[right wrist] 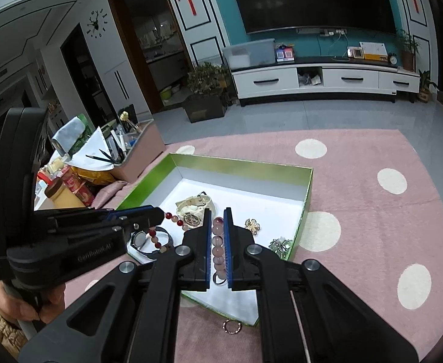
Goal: Organize jewelry
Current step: 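Carry both bracelets over the green box and lower them inside, then open both tools to release the bracelets and lift out of the box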
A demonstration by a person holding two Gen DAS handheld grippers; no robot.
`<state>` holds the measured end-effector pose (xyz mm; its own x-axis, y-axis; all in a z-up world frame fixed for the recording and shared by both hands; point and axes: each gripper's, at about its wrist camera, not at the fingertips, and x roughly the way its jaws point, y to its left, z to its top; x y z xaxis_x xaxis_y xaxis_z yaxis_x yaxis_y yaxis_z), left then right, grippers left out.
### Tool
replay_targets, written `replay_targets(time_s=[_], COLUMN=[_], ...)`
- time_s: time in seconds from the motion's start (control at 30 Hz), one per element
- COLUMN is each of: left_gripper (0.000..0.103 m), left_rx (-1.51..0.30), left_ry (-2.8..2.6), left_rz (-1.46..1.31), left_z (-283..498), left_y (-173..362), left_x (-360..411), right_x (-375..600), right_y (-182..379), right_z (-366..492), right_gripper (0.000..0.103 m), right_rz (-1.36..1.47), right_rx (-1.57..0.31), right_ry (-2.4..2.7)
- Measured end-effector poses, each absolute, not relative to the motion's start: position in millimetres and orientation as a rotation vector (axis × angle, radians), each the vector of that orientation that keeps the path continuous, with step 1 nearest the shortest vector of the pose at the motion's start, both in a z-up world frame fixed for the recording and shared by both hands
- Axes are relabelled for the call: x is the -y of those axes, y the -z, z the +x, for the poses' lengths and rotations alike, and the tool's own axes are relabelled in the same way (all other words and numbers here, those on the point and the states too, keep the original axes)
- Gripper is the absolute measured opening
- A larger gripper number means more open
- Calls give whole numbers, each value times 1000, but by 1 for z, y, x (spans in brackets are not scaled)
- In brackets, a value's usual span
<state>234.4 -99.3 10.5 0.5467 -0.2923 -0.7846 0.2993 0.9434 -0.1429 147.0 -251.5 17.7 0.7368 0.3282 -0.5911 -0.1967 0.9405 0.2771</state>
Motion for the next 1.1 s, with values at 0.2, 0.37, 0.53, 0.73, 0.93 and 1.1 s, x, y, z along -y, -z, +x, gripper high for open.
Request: replay_targets(time_s=[0.2,0.37,0.53,0.73,0.93,1.1], left_gripper=[8,8,8,8,15,37], left_rx=[-970,-995,-1013,-1015,-989,-953], left_ry=[349,345,328,310,308,300], left_rz=[18,17,16,18,11,3], left_z=[244,251,256,261,259,253], left_y=[8,18,28,33,26,15], left_x=[103,103,100,94,88,81], right_x=[245,237,228,220,230,243], right_y=[-8,3,17,36,43,35], right_z=[160,175,193,210,213,204], right_gripper=[7,7,7,7,17,23], right_rz=[196,200,192,170,194,221], right_rx=[-712,-754,-811,-868,-874,-844], right_ry=[-299,-310,-315,-282,-231,-218])
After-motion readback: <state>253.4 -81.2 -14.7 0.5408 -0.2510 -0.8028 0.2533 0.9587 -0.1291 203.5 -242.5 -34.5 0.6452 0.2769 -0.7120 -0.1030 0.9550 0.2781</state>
